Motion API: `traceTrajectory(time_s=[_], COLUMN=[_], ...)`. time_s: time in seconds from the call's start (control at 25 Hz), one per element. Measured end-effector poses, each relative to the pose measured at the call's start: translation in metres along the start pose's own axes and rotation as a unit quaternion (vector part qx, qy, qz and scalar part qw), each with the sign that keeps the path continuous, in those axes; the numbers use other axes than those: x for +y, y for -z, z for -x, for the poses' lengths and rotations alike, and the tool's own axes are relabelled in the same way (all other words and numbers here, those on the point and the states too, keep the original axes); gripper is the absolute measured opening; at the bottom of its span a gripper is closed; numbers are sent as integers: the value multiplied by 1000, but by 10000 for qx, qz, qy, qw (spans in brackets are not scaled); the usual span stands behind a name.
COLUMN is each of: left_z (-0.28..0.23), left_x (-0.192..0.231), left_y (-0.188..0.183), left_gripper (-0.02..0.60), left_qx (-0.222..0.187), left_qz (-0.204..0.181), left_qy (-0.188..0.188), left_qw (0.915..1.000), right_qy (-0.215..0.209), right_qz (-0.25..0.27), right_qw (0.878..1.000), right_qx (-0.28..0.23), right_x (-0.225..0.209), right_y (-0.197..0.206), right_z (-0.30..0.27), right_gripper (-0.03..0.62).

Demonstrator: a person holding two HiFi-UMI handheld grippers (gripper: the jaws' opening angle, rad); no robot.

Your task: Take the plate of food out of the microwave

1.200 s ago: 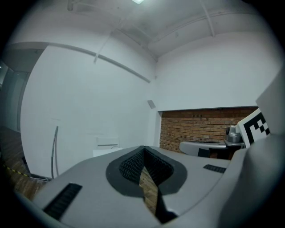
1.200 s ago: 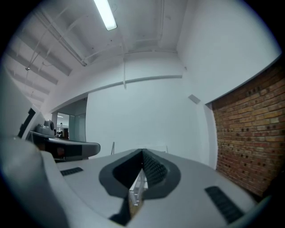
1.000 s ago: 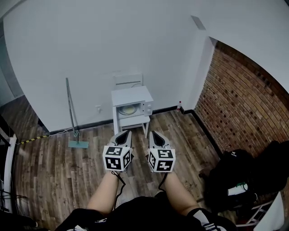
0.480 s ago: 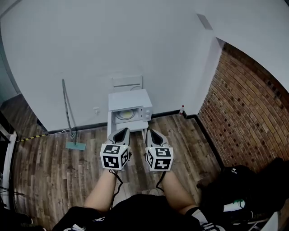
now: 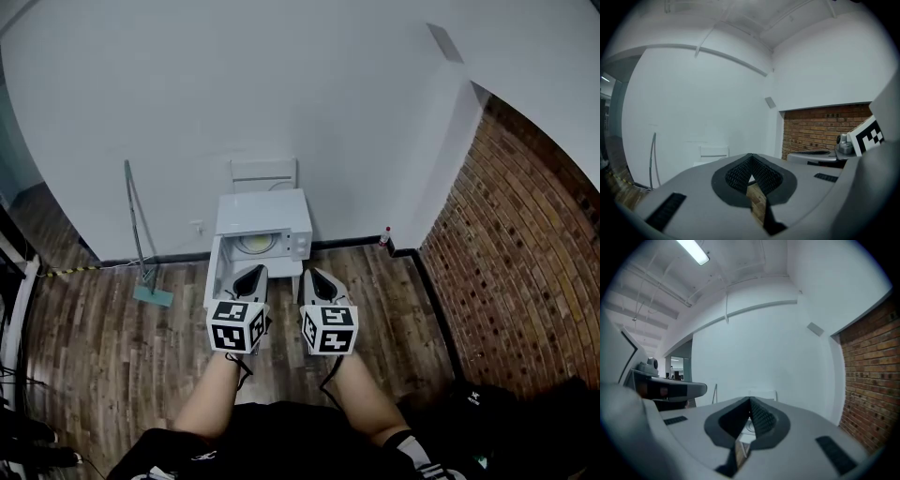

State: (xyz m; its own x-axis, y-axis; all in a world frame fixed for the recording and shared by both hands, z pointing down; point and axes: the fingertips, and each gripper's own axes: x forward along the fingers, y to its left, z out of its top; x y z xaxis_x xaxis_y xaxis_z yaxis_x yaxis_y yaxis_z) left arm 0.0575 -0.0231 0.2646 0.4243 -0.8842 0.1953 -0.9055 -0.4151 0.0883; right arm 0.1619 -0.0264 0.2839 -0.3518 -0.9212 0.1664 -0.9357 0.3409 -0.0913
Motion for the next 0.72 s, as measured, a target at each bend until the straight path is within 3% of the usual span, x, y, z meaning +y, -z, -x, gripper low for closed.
traceTrajectory(time_s=[0.44,0.72], left_z=[-44,-87], left_x=[22,53], left_y=[18,17], left_gripper=[-2,-2], left_qx=[209,218], left_qz=[200,270], left_qy=[-444,-454], left_qw=[9986,9984], right_qy=[-413,-449], right_qz=[-54,57], right_qw=[9988,9984], right_qx=[254,337], right_x=[-20,-27], right_y=[16,14], right_z=[-53,-107], right_gripper=[11,11])
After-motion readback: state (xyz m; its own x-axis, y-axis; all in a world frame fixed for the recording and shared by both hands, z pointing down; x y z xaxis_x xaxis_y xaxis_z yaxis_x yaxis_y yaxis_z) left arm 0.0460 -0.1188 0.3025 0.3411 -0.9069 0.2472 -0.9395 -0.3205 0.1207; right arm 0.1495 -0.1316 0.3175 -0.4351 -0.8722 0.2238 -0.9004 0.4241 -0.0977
